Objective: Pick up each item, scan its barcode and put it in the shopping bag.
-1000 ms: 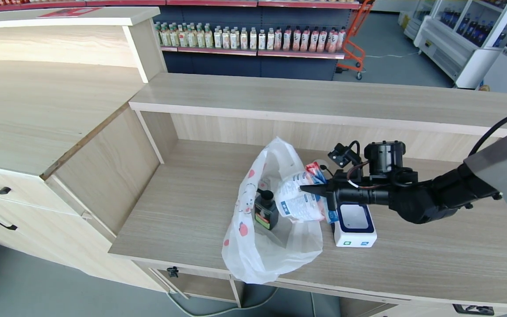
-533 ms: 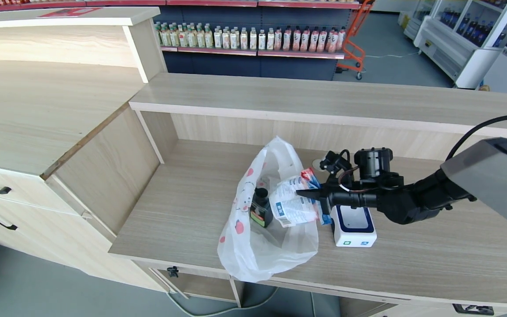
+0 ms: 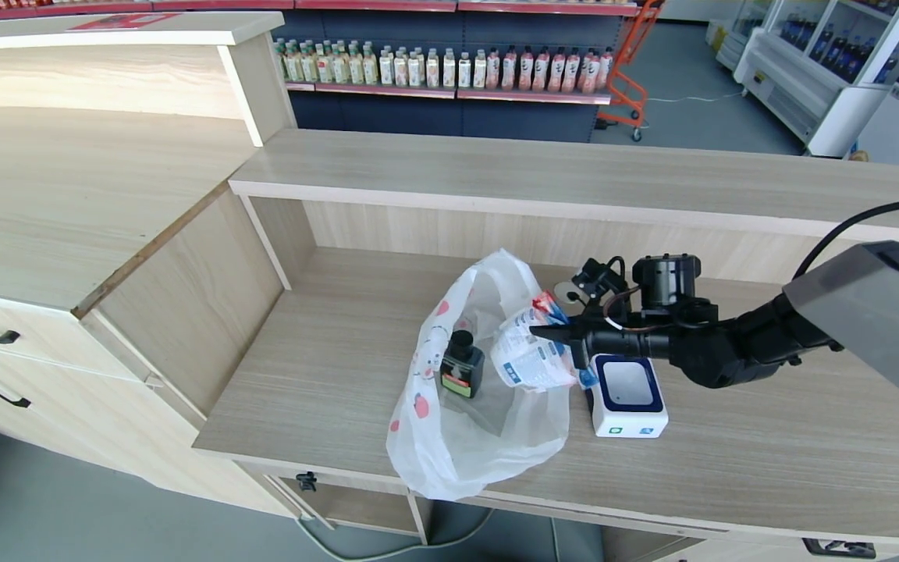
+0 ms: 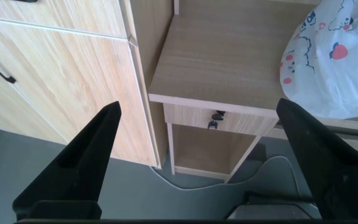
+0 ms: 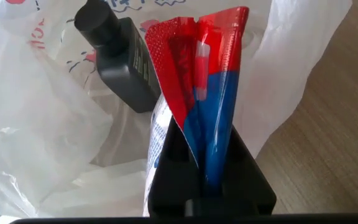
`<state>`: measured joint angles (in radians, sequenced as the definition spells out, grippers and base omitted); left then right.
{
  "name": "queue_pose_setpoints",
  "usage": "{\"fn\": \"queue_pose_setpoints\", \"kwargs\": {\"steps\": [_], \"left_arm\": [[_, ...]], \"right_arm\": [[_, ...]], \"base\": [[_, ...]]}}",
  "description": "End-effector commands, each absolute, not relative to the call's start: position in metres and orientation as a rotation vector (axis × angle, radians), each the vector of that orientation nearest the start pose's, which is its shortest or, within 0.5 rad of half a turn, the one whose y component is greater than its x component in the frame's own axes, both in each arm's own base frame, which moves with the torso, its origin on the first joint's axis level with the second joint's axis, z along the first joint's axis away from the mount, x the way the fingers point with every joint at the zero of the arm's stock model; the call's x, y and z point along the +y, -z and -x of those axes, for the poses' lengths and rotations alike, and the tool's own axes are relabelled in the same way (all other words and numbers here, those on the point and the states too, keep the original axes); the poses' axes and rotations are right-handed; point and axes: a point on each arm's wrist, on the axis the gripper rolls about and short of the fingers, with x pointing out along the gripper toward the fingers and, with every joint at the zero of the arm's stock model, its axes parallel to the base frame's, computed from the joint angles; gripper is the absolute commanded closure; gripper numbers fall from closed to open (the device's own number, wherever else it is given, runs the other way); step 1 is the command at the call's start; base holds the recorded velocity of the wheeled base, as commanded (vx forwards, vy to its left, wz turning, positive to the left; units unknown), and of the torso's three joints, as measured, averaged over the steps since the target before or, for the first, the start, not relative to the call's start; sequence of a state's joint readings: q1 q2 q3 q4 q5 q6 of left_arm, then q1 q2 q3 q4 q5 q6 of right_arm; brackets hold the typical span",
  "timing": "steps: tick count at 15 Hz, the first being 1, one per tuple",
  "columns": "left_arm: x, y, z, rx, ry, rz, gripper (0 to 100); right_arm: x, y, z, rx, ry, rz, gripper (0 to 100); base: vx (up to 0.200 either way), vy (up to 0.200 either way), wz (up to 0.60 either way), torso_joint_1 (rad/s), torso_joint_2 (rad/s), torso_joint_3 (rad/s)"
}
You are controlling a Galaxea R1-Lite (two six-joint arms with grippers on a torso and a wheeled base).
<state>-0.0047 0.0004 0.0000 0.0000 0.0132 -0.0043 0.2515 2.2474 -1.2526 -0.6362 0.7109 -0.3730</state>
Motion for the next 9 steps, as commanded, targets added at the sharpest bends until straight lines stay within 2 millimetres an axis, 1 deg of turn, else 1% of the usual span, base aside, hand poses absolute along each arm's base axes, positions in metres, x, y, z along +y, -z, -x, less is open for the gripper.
{"fn": "queue_pose_setpoints", "kwargs": {"steps": [1,3,7,9], "left_arm": [[0.000,-0.075,0.023,0.000,-0.009,0.005,0],[0.000,-0.075,0.023,0.000,-0.009,0.005,0],[0.000,-0.075,0.023,0.000,-0.009,0.005,0],[0.000,-0.075,0.023,0.000,-0.009,0.005,0]], "right_arm": [[0.122,-0.098,-0.420,0.170,-1.005,0.257,100],[0.127,-0.096,-0.421,0.170,-1.014,0.258,100],[0.158,-0.093,-0.419,0.168,-1.075,0.234,100],[0.167,-0.091,-0.424,0.153,-1.085,0.241,100]], "base": [[0.000,0.000,0.00,0.000,0.00,0.000],[0.000,0.000,0.00,0.000,0.00,0.000],[0.000,0.000,0.00,0.000,0.00,0.000],[0.000,0.000,0.00,0.000,0.00,0.000]]}}
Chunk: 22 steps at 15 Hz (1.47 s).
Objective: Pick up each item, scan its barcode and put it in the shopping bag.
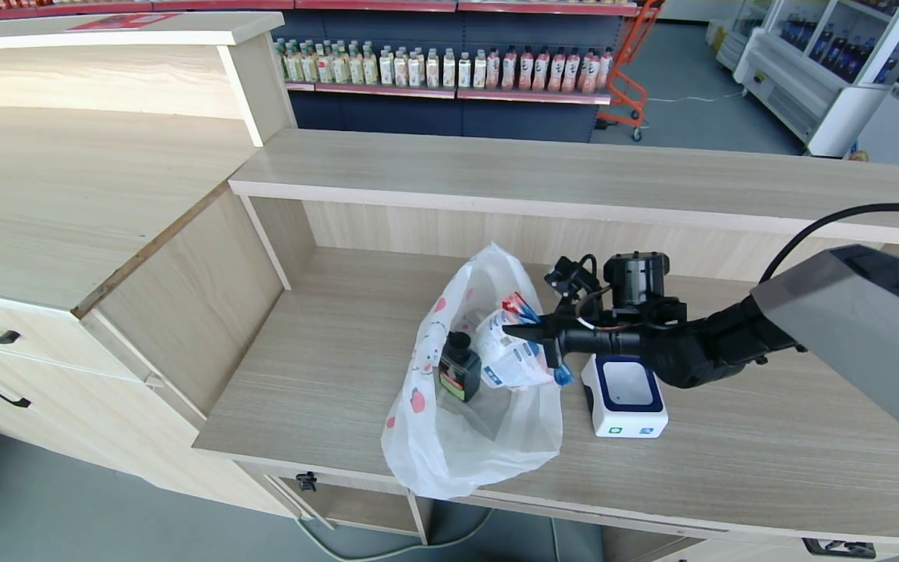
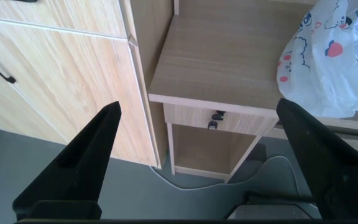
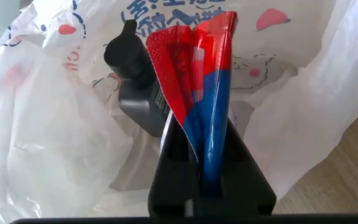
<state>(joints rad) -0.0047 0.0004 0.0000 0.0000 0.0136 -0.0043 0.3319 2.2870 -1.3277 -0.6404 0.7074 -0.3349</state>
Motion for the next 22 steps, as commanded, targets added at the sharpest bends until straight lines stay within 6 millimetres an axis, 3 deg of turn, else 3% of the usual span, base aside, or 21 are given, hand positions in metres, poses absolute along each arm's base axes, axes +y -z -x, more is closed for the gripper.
{"fn": "queue_pose_setpoints", "kwargs": {"steps": [1,2,4,7,9,11,13,15,18,19,20,22], "left_arm": [[0.000,-0.075,0.023,0.000,-0.009,0.005,0],[0.000,-0.075,0.023,0.000,-0.009,0.005,0],[0.000,-0.075,0.023,0.000,-0.009,0.005,0],[0.000,-0.075,0.023,0.000,-0.009,0.005,0],[0.000,-0.075,0.023,0.000,-0.009,0.005,0],[0.000,-0.075,0.023,0.000,-0.009,0.005,0],[0.000,-0.075,0.023,0.000,-0.009,0.005,0],[0.000,-0.075,0.023,0.000,-0.009,0.005,0],[0.000,-0.075,0.023,0.000,-0.009,0.005,0],[0.000,-0.075,0.023,0.000,-0.009,0.005,0],[0.000,-0.075,0.023,0.000,-0.009,0.005,0],[0.000,-0.075,0.023,0.000,-0.009,0.005,0]], "right_arm": [[0.170,-0.091,-0.427,0.144,-1.087,0.243,100],[0.171,-0.095,-0.429,0.134,-1.087,0.240,0],[0.172,-0.103,-0.430,0.134,-1.080,0.194,0],[0.174,-0.144,-0.426,0.131,-1.067,0.030,0],[0.167,-0.170,-0.416,0.135,-1.053,-0.057,0],[0.143,-0.197,-0.393,0.159,-1.013,-0.150,0],[0.096,-0.227,-0.326,0.179,-0.939,-0.203,0],[0.052,-0.226,-0.255,0.184,-0.824,-0.213,0],[0.003,-0.176,-0.131,0.194,-0.540,-0.126,0],[0.001,-0.167,-0.115,0.199,-0.498,-0.122,0],[0.003,-0.135,-0.063,0.201,-0.342,-0.111,0],[0.004,-0.110,-0.022,0.133,-0.189,-0.069,0]], "base": [[0.000,0.000,0.00,0.000,0.00,0.000],[0.000,0.000,0.00,0.000,0.00,0.000],[0.000,0.000,0.00,0.000,0.00,0.000],[0.000,0.000,0.00,0.000,0.00,0.000],[0.000,0.000,0.00,0.000,0.00,0.000],[0.000,0.000,0.00,0.000,0.00,0.000],[0.000,0.000,0.00,0.000,0.00,0.000],[0.000,0.000,0.00,0.000,0.00,0.000],[0.000,0.000,0.00,0.000,0.00,0.000],[0.000,0.000,0.00,0.000,0.00,0.000],[0.000,0.000,0.00,0.000,0.00,0.000],[0.000,0.000,0.00,0.000,0.00,0.000]]}}
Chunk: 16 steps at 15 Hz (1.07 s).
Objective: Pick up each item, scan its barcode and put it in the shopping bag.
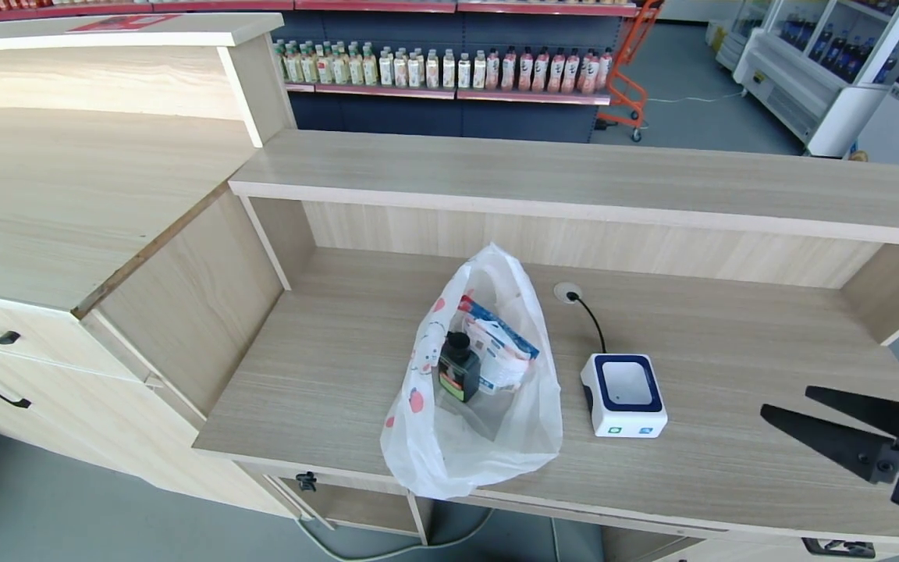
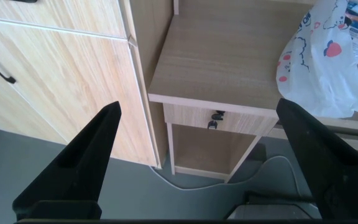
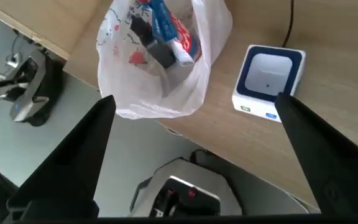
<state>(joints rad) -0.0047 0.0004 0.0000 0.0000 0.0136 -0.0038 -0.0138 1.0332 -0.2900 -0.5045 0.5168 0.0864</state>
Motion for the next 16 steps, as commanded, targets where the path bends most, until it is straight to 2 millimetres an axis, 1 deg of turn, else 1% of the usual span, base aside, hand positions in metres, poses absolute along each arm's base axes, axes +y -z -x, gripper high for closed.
{"fn": "queue_pose_setpoints", "kwargs": {"steps": [1,2,3,5,6,8,10,16], "left_arm": [[0.000,-0.075,0.023,0.000,-0.009,0.005,0],[0.000,-0.075,0.023,0.000,-0.009,0.005,0],[0.000,-0.075,0.023,0.000,-0.009,0.005,0],[0.000,-0.075,0.023,0.000,-0.009,0.005,0],[0.000,-0.075,0.023,0.000,-0.009,0.005,0],[0.000,-0.075,0.023,0.000,-0.009,0.005,0],[0.000,-0.075,0.023,0.000,-0.009,0.005,0],[0.000,-0.075,0.023,0.000,-0.009,0.005,0]], "right_arm": [[0.005,-0.096,-0.006,0.149,-0.138,-0.058,0],[0.004,-0.086,0.007,0.119,-0.063,-0.057,0],[0.003,-0.081,0.013,0.088,-0.047,-0.049,0],[0.003,-0.079,0.021,-0.009,-0.097,-0.028,0],[0.002,-0.079,0.023,-0.031,-0.099,-0.026,0],[0.001,-0.079,0.023,-0.033,-0.037,-0.028,0],[-0.001,-0.075,0.023,0.006,0.040,-0.017,0],[-0.001,-0.075,0.023,0.003,0.035,0.003,0]], "base": [[0.000,0.000,0.00,0.000,0.00,0.000],[0.000,0.000,0.00,0.000,0.00,0.000],[0.000,0.000,0.00,0.000,0.00,0.000],[0.000,0.000,0.00,0.000,0.00,0.000],[0.000,0.000,0.00,0.000,0.00,0.000],[0.000,0.000,0.00,0.000,0.00,0.000],[0.000,0.000,0.00,0.000,0.00,0.000],[0.000,0.000,0.00,0.000,0.00,0.000]]}}
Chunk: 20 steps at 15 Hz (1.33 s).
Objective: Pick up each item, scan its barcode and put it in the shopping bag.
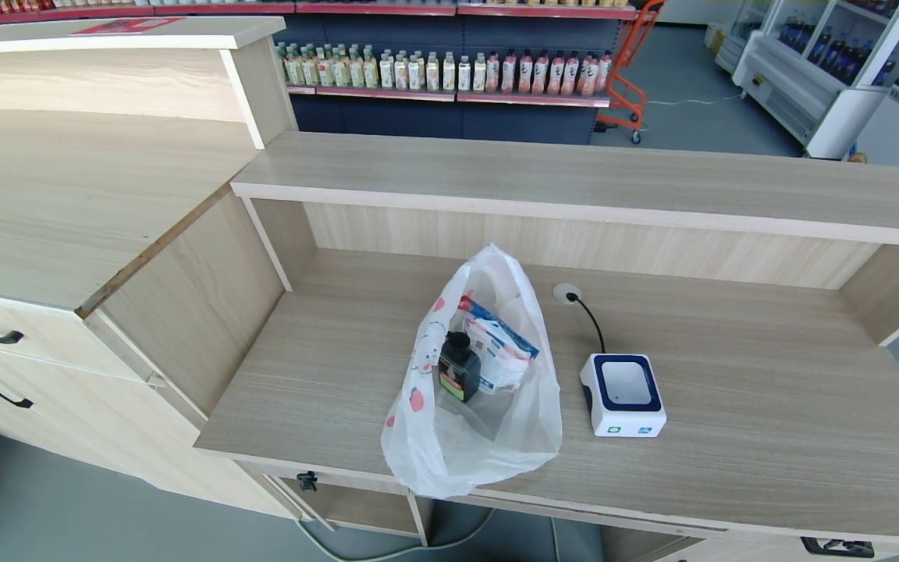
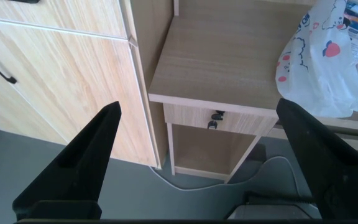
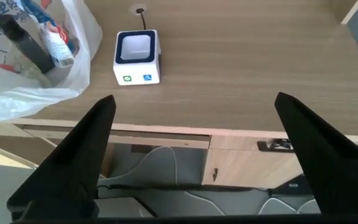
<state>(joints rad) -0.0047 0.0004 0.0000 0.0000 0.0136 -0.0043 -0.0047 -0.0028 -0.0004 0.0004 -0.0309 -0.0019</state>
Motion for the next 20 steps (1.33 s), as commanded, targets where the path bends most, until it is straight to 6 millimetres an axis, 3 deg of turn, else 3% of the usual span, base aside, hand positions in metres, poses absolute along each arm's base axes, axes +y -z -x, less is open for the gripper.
{"fn": "queue_pose_setpoints", "kwargs": {"steps": [1,2,10,20], "left_arm": [[0.0004,-0.0755,0.0228,0.000,-0.009,0.005,0],[0.0004,-0.0755,0.0228,0.000,-0.009,0.005,0],[0.0003,-0.0755,0.0228,0.000,-0.006,0.000,0],[0.0004,-0.0755,0.0228,0.000,-0.009,-0.003,0]], "right_arm": [[-0.0006,-0.0752,0.0228,0.003,0.035,0.018,0],[-0.0006,-0.0752,0.0228,0.003,0.034,0.015,100],[-0.0006,-0.0752,0.0228,0.003,0.035,0.002,100],[-0.0006,-0.0752,0.0228,0.003,0.035,0.002,100]], "base": [[0.000,0.000,0.00,0.000,0.00,0.000],[0.000,0.000,0.00,0.000,0.00,0.000],[0.000,0.000,0.00,0.000,0.00,0.000],[0.000,-0.180,0.00,0.002,0.00,0.002]]}}
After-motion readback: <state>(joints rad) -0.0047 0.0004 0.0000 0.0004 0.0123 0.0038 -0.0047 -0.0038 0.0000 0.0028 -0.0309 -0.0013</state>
